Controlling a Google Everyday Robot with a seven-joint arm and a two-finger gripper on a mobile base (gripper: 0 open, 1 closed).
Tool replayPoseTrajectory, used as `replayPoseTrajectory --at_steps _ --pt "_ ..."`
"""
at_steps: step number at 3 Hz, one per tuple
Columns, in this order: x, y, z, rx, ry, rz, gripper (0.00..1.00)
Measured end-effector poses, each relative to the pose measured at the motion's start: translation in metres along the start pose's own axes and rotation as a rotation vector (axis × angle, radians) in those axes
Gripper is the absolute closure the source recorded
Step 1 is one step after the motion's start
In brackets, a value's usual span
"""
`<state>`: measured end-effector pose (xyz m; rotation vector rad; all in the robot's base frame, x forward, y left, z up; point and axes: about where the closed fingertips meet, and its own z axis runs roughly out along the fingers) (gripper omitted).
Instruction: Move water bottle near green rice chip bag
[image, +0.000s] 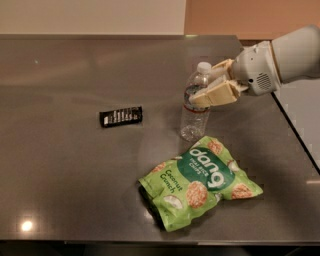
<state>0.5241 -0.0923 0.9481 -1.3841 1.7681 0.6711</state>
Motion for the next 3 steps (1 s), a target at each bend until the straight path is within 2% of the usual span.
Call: replayPoseTrajectory --at_steps 1,2,3 --pt "0.0011 0.0009 0.0004 0.002 0.001 -0.002 0.05" --pt "0.0006 0.0012 0.0004 0.002 0.0 -0.004 0.0" --pt "0.0006 0.0012 0.0005 0.002 0.0 -0.004 0.0"
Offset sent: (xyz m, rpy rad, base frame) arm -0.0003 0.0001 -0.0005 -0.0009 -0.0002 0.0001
